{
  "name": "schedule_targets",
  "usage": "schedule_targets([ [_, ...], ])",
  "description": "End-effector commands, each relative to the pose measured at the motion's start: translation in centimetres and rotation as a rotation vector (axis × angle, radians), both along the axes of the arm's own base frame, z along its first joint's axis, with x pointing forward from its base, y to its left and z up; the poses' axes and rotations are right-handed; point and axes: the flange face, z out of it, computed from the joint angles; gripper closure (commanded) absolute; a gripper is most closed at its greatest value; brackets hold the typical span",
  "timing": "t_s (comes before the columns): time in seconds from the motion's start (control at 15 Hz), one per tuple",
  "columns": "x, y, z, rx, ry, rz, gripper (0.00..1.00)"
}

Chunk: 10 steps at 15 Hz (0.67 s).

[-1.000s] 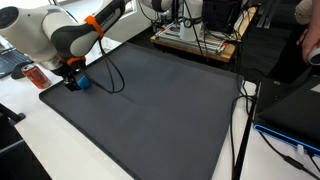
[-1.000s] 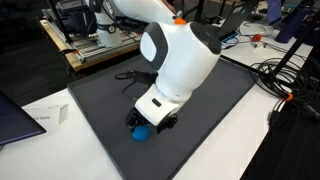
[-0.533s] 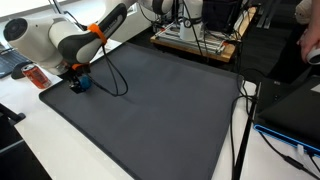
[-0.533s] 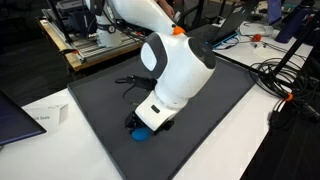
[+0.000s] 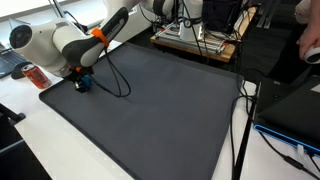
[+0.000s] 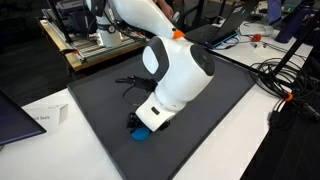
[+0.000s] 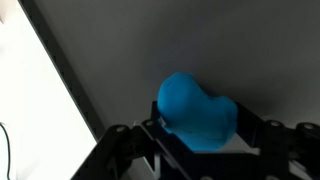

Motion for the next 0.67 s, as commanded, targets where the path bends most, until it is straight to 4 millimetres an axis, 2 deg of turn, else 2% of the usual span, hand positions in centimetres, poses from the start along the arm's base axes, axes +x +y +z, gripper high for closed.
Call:
schedule_targets([
  [0.0, -0.2, 0.1, -0.2, -0.036, 0.023, -0.001, 0.62],
  [0.47, 0.2, -0.4, 0.6, -0.016, -0.014, 0.007, 0.99],
  [0.6, 0.3, -0.8, 0.9, -0.009, -0.030, 0.009, 1.00],
])
